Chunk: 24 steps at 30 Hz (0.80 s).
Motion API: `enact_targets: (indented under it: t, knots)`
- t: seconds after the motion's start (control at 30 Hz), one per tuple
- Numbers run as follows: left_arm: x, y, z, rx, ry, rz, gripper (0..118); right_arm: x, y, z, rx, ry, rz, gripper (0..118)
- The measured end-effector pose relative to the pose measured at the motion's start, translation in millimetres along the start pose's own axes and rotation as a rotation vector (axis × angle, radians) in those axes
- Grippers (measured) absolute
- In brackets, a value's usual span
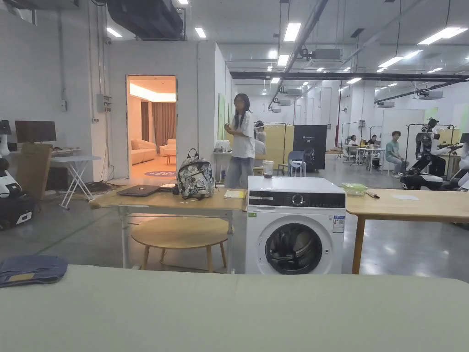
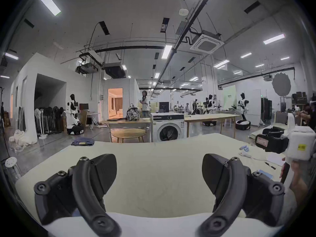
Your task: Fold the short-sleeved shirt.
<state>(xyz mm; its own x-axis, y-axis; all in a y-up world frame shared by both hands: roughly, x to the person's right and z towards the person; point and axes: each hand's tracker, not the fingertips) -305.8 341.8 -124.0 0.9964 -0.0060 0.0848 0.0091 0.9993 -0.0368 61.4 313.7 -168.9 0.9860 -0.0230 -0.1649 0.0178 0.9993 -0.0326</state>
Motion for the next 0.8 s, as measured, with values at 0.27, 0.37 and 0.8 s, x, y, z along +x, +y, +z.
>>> enact_targets:
  t: [0.27, 0.37, 0.8]
  knots:
    - [2.2, -1.4, -0.6, 0.000, 0.000, -0.002, 102, 0.8, -1.2, -6.1, -0.055, 0.067, -0.009, 101]
    - [3.5, -2.2, -1.7, 0.007, 0.013, -0.002, 102, -3.3, -6.2, -7.8, -0.035, 0.021, 0.005, 104]
    - [2.6, 4.9, -3.9, 0.044, 0.043, 0.024, 103, 9.6, -1.4, -23.4, -0.157, 0.043, -0.110, 104]
